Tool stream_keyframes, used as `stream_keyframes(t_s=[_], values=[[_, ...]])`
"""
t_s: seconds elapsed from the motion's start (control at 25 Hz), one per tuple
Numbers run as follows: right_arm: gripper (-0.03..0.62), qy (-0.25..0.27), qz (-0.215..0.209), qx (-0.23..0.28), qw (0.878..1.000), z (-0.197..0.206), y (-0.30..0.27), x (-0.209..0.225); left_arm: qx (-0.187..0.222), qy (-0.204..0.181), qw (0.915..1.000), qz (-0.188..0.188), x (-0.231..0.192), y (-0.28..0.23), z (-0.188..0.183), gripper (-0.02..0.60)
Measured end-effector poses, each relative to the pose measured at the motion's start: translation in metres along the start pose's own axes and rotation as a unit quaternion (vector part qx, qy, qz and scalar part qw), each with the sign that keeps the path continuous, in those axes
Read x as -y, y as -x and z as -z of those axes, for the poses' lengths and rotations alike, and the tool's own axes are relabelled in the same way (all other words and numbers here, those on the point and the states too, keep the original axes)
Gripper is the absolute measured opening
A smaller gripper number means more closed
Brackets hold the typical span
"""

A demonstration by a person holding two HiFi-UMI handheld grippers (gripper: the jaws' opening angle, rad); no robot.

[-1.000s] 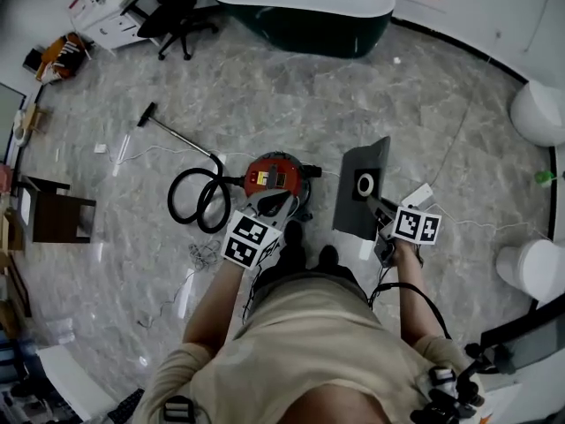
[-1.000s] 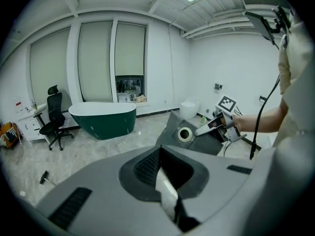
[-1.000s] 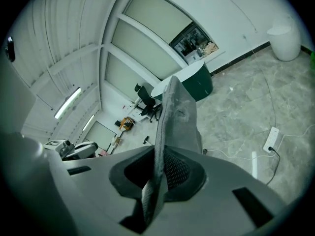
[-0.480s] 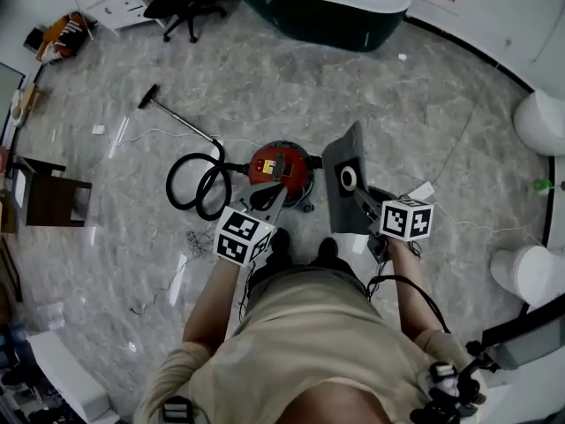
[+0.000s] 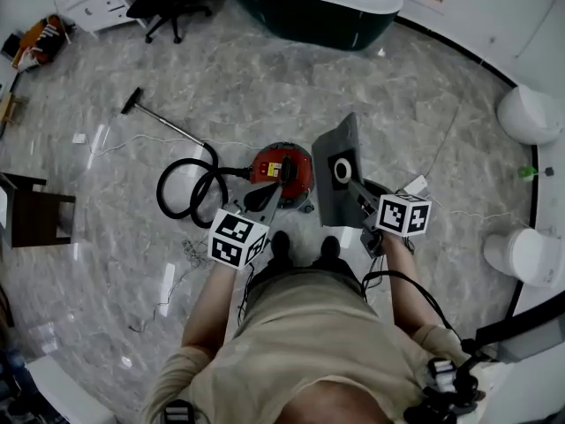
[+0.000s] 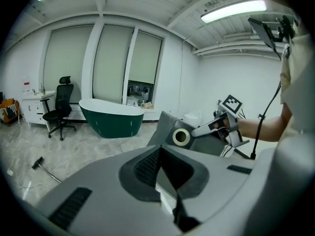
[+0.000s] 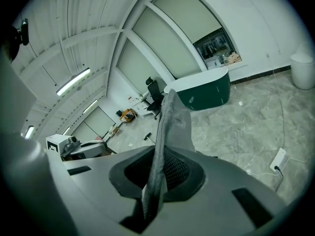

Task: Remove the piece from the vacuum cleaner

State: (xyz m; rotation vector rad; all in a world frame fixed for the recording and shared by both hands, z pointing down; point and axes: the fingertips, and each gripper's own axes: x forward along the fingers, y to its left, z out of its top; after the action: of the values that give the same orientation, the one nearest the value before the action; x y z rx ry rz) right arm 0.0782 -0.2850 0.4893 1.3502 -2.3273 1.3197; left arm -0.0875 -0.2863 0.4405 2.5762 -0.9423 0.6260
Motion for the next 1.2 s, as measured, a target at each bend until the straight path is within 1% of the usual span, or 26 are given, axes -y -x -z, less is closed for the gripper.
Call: stream_keyframes(t_s=[0.16, 0.24, 0.36, 0.48, 0.6, 0.84, 0.92, 1.0, 1.12, 1.2], values=[[0.029, -0.008, 0.0, 0.009, 1.0, 0.018, -0.028, -0.03, -0.002, 0.003, 0.9998, 0.021, -0.024, 0.017, 0.021, 0.003], [0.029, -0.03, -0.006, 0.016, 0.999, 0.02, -0.028, -0.041, 0.003, 0.01, 0.9995, 0.03, -0.026, 0.022, 0.018, 0.003], [0.029, -0.057, -0.005, 0.023, 0.998, 0.027, -0.022, -0.053, 0.014, 0.021, 0.9983, 0.053, -0.025, 0.029, 0.013, 0.003], [0.029, -0.055, 0.005, 0.034, 0.998, 0.035, -0.014, -0.058, 0.012, 0.006, 0.997, 0.077, -0.019, 0.028, 0.015, 0.003], [0.029, -0.057, 0.012, 0.048, 0.997, 0.046, 0.0, -0.059, 0.014, -0.013, 0.9945, 0.103, 0.0, 0.025, 0.016, 0.003], [0.029, -0.082, 0.021, 0.068, 0.994, 0.084, 0.053, -0.045, 0.007, -0.04, 0.9884, 0.146, 0.065, 0.016, 0.029, 0.003], [0.029, -0.093, 0.019, 0.073, 0.993, 0.089, 0.056, -0.045, 0.003, -0.045, 0.9872, 0.153, 0.069, 0.018, 0.029, 0.003], [0.029, -0.096, 0.016, 0.075, 0.992, 0.088, 0.058, -0.051, 0.001, -0.051, 0.9869, 0.153, 0.069, 0.024, 0.022, 0.003], [0.029, -0.089, 0.01, 0.072, 0.993, 0.084, 0.068, -0.055, 0.002, -0.052, 0.9862, 0.157, 0.081, 0.027, 0.012, 0.003], [0.029, -0.083, 0.009, 0.064, 0.994, 0.088, 0.073, -0.053, 0.001, -0.049, 0.9856, 0.162, 0.094, 0.023, 0.015, 0.003]])
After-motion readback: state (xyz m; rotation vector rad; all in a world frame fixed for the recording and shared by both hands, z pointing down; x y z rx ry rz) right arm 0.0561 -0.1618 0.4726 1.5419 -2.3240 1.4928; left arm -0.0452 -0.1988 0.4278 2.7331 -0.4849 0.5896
